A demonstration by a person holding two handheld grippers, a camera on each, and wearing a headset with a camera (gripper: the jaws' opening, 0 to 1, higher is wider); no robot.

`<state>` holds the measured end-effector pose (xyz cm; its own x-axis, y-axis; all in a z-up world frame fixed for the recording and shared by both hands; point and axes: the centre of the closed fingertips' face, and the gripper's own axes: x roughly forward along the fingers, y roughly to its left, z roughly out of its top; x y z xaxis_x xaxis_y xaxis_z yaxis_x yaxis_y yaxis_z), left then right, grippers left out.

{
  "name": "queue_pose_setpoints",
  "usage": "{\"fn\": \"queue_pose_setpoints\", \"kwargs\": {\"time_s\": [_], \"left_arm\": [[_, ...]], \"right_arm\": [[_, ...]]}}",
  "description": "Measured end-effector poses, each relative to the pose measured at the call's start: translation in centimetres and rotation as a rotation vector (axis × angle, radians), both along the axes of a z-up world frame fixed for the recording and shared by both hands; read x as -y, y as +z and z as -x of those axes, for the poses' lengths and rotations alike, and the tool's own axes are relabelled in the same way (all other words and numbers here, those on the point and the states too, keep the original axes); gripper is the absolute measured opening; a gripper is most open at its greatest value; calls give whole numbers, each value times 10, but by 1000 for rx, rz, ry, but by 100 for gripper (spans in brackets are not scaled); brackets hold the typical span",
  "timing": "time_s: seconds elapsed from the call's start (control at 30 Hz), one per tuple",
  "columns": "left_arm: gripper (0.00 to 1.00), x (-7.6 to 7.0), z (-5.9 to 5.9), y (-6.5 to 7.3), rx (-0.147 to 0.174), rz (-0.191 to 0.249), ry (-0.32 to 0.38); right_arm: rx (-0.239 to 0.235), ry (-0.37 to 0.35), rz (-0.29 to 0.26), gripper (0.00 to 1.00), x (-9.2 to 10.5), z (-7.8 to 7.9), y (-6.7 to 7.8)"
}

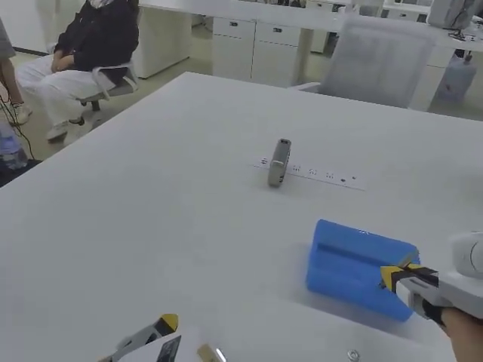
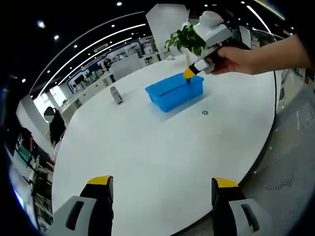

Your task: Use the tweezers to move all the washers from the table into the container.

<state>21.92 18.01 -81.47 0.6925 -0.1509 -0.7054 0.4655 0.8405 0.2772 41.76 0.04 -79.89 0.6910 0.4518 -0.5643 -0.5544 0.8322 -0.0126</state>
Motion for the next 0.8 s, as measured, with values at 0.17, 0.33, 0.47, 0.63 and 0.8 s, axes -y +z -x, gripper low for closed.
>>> {"fn": "queue_pose_setpoints", "kwargs": {"time_s": [0.17,0.33,0.47,0.63,0.8], "left_arm": [[84,0,0,0,-1,1,3],[84,0,0,0,0,1,0],[84,0,0,0,0,1,1],[84,0,0,0,1,1,-2],[84,1,0,0,-1,2,-8]], "right_arm": [[-7,4,12,2,-1,0,-5],[-27,1,17,2,0,0,-12],[-28,-1,14,3,0,0,-15],[-33,4,8,3,1,0,-15],[-51,29,28,3,1,1,-15]]}}
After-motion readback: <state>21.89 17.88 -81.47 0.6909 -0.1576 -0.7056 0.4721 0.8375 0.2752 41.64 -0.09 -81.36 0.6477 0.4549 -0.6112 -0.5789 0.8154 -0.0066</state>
